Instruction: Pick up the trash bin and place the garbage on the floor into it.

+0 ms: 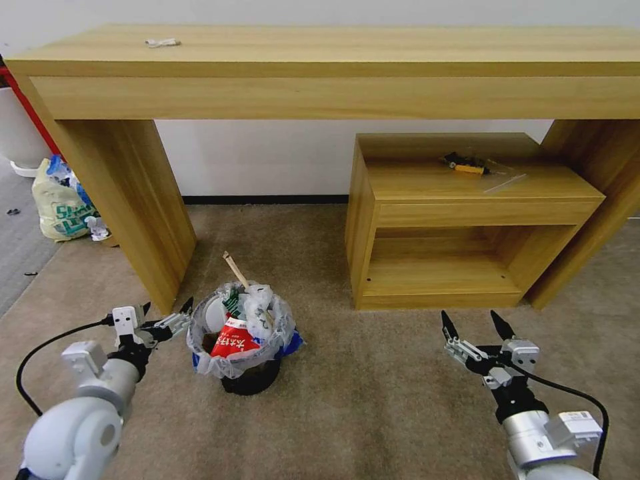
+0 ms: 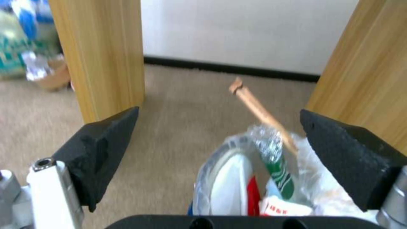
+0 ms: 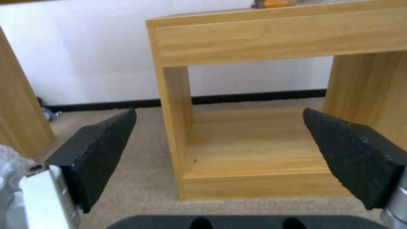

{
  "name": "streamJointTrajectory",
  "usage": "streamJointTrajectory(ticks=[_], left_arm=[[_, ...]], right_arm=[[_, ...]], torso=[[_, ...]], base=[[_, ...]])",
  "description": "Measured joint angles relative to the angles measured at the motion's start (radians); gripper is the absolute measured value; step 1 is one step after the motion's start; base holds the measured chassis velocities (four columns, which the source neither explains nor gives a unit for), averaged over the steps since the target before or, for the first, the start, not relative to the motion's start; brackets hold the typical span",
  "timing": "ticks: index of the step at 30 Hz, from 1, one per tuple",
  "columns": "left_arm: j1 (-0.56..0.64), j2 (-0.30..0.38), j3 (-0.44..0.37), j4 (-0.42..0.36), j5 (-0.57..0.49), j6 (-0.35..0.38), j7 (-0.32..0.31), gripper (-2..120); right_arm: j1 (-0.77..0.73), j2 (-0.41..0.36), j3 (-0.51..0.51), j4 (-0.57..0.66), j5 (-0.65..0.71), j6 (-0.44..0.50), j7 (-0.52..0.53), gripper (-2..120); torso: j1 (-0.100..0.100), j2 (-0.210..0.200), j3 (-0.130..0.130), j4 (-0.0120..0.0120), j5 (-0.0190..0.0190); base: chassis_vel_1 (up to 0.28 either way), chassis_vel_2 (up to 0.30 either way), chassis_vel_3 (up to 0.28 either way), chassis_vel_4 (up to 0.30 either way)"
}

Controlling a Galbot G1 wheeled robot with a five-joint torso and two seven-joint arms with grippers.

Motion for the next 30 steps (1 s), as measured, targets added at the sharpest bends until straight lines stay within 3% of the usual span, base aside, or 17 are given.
streamJointTrajectory(ticks=[6, 8, 13, 20, 30], left_arm=[[0.042, -0.096, -0.039, -0.046, 0.050, -0.040, 0.039, 100], [0.092, -0.153, -0.065, -0.074, 0.078, -0.057, 0.076, 100], [0.187, -0.204, -0.111, -0.094, 0.105, -0.093, 0.123, 100], [0.265, -0.231, -0.135, -0.152, 0.084, -0.102, 0.130, 100], [0.285, -0.237, -0.129, -0.176, 0.082, -0.095, 0.124, 100]], right_arm=[[-0.058, 0.035, 0.012, 0.046, -0.089, 0.026, -0.021, 100], [-0.107, 0.050, 0.034, 0.064, -0.129, 0.076, -0.046, 100], [-0.198, 0.061, 0.054, 0.080, -0.180, 0.177, -0.068, 100], [-0.309, 0.061, 0.006, 0.107, -0.203, 0.266, -0.015, 100], [-0.308, 0.057, -0.011, 0.117, -0.226, 0.277, 0.036, 100]], torso=[[0.000, 0.000, 0.000, 0.0000, 0.0001], [0.000, 0.000, 0.000, 0.0000, 0.0000], [0.000, 0.000, 0.000, 0.0001, 0.0000], [0.000, 0.000, 0.000, 0.0000, 0.0000], [0.000, 0.000, 0.000, 0.0000, 0.0000]], base=[[0.000, 0.000, 0.000, 0.000], [0.000, 0.000, 0.000, 0.000], [0.000, 0.000, 0.000, 0.000], [0.000, 0.000, 0.000, 0.000], [0.000, 0.000, 0.000, 0.000]])
